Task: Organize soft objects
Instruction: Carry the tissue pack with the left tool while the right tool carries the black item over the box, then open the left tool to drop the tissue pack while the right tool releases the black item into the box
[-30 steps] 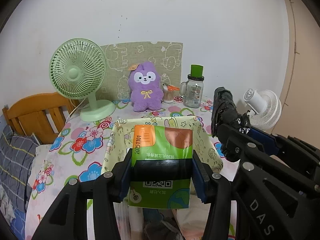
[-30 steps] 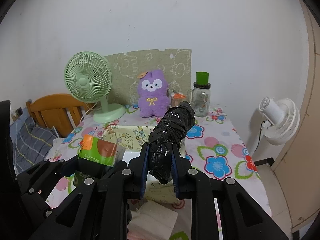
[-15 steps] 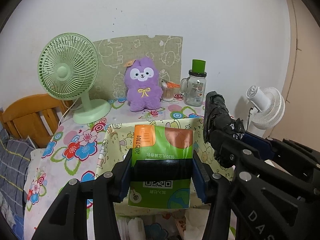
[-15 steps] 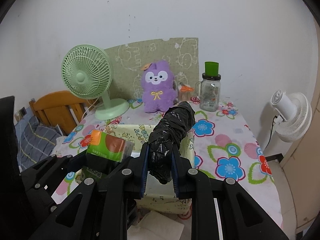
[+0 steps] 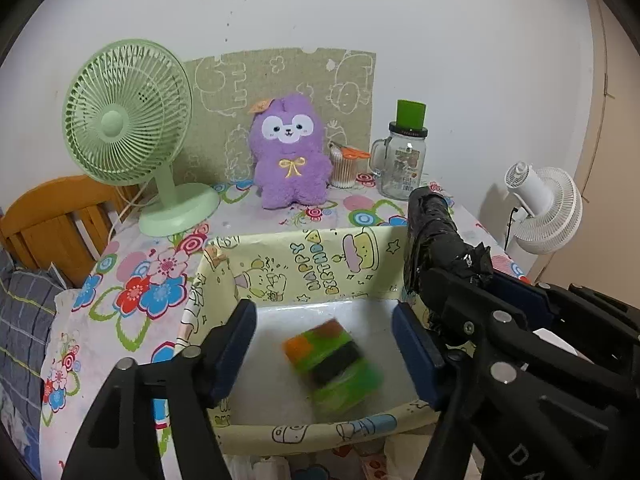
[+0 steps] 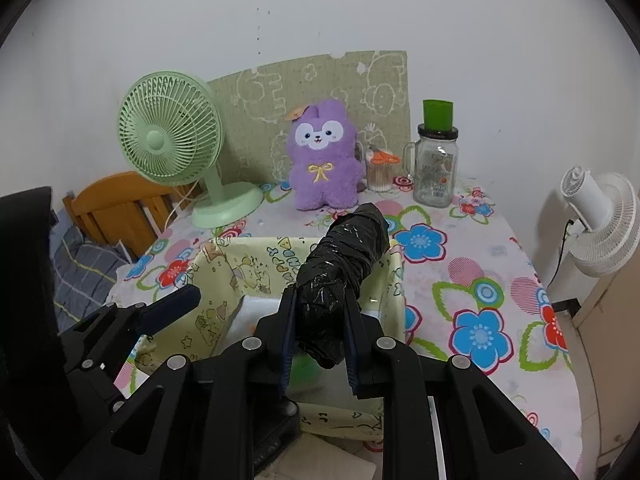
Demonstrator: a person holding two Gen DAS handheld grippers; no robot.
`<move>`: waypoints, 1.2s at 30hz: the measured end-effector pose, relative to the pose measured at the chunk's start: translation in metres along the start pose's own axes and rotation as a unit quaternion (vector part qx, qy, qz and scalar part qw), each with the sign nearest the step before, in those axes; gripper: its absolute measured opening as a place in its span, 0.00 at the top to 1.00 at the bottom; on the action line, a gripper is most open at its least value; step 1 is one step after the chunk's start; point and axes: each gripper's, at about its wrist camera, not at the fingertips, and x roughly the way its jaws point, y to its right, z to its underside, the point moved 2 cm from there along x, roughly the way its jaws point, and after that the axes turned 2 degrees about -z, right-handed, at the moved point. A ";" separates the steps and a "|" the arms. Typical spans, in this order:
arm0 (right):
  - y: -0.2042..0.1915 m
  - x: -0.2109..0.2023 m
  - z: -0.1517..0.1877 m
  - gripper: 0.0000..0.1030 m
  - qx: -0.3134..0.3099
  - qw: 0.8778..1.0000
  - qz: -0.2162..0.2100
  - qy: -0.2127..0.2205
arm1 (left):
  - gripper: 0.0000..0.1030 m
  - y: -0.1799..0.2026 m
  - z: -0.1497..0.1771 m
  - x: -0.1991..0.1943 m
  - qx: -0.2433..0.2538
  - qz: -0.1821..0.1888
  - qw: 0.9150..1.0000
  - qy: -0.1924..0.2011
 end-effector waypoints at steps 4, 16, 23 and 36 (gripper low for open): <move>-0.002 0.005 0.001 0.58 -0.007 1.000 0.008 -0.003 | 0.07 -0.002 0.001 0.006 -0.002 0.006 1.000 -0.003; 0.004 0.014 -0.001 0.12 -0.018 0.998 0.059 0.008 | 0.06 -0.011 0.003 0.020 -0.009 0.035 0.999 -0.015; 0.003 0.009 -0.001 0.12 -0.013 0.998 0.066 0.007 | 0.05 -0.006 0.004 0.012 0.009 0.020 1.000 -0.010; -0.012 -0.032 -0.002 0.08 -0.020 0.997 0.067 0.032 | 0.00 0.000 0.004 -0.034 0.017 0.022 1.000 0.014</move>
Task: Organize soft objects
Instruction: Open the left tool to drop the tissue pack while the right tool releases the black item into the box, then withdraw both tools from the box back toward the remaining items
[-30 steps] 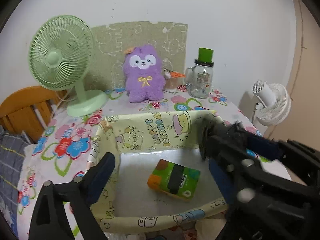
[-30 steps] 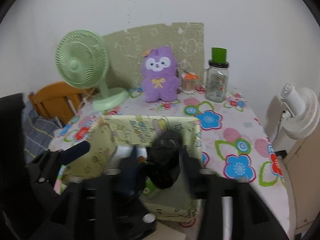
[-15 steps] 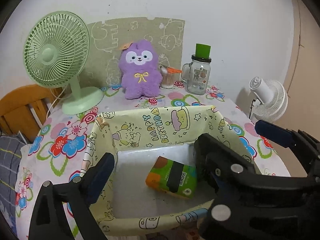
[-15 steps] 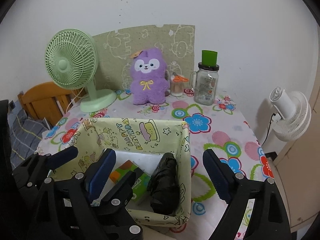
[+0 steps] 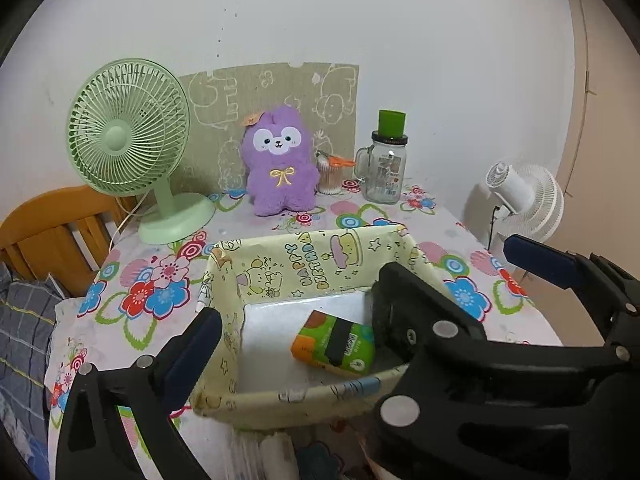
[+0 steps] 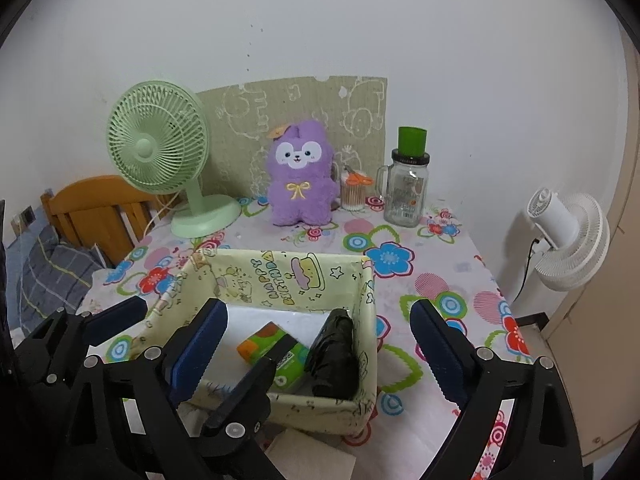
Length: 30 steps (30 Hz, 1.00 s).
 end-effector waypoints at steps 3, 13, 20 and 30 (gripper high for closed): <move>-0.002 -0.013 0.001 0.08 -0.003 1.000 0.001 0.006 | 0.00 0.001 0.002 -0.011 -0.003 0.005 1.000 0.001; -0.007 -0.059 0.008 0.05 -0.011 0.999 0.002 0.035 | 0.00 0.010 0.009 -0.054 0.001 0.000 1.000 0.026; -0.011 -0.078 0.018 0.05 -0.010 0.999 -0.005 0.035 | 0.00 0.011 0.021 -0.072 -0.004 0.001 1.000 0.027; -0.011 -0.099 0.028 0.05 -0.012 0.999 -0.002 0.044 | 0.00 0.019 0.032 -0.092 -0.004 0.002 1.000 0.030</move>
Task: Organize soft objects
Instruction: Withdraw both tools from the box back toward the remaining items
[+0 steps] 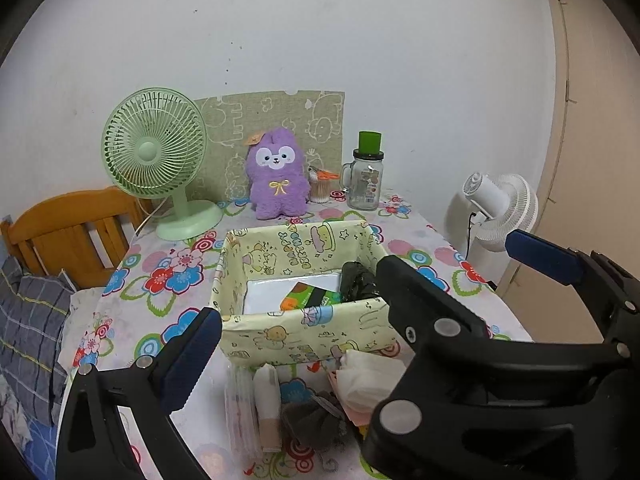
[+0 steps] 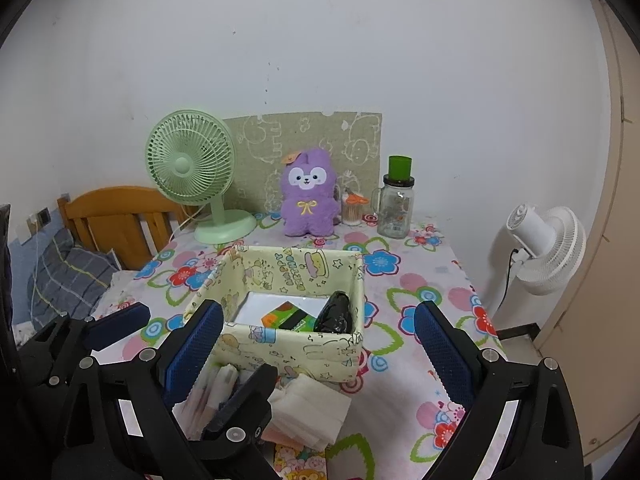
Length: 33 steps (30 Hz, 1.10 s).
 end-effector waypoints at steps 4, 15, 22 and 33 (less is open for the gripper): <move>0.000 -0.007 0.005 0.05 -0.002 1.000 0.000 0.001 | 0.00 0.001 0.004 -0.005 -0.004 0.006 1.000 -0.001; -0.003 -0.014 0.027 0.05 0.004 1.000 -0.011 -0.003 | 0.00 -0.003 0.025 -0.011 -0.009 0.005 1.000 -0.011; -0.008 -0.010 0.048 0.05 0.004 1.000 -0.018 -0.018 | 0.00 -0.003 0.043 -0.011 0.005 0.020 1.000 -0.006; -0.017 0.004 0.076 0.05 -0.009 1.000 -0.021 -0.020 | 0.00 -0.009 0.075 0.003 -0.007 0.025 0.999 -0.018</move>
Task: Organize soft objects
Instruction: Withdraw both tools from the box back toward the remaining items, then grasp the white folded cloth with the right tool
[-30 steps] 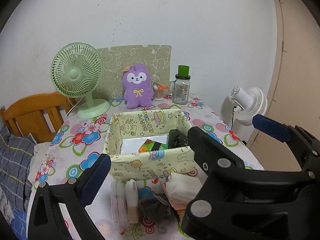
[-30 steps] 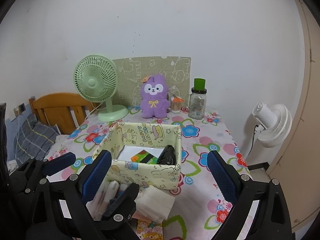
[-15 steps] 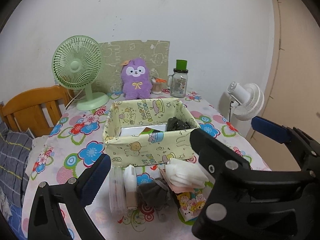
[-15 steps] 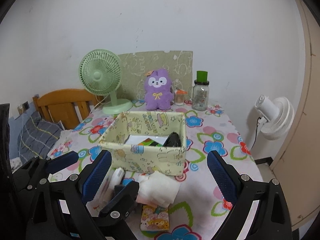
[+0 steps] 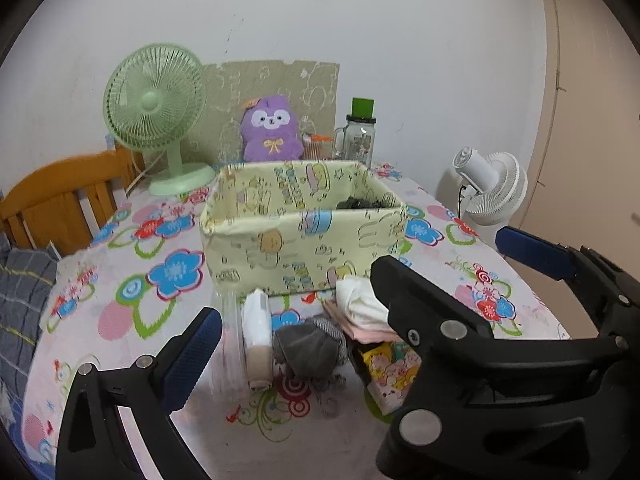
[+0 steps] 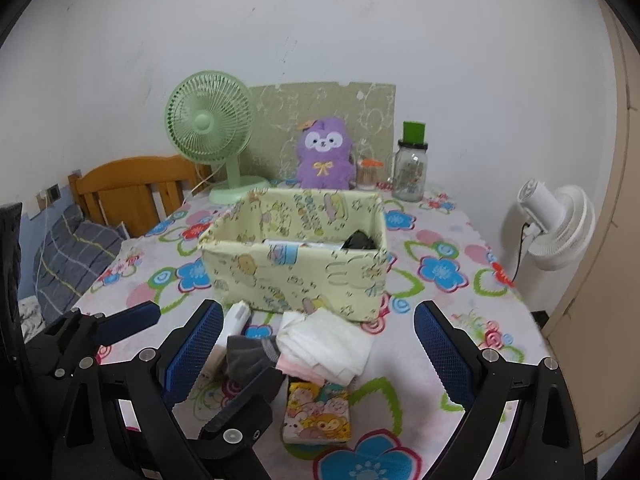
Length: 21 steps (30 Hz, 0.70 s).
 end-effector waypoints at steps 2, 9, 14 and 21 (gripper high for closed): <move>-0.002 0.005 0.003 0.05 0.000 1.000 -0.002 -0.005 | 0.00 -0.003 0.005 0.003 -0.008 0.002 1.000 -0.004; -0.004 0.024 0.016 0.05 -0.004 1.000 -0.002 -0.021 | 0.00 -0.013 0.019 0.017 -0.028 -0.007 0.999 -0.015; 0.001 0.040 0.020 0.05 -0.003 0.999 0.020 -0.030 | 0.00 -0.018 0.026 0.034 -0.037 -0.010 0.999 -0.035; 0.005 0.063 0.028 0.05 0.002 0.999 0.010 -0.053 | 0.00 -0.024 0.033 0.055 -0.041 -0.016 0.998 -0.055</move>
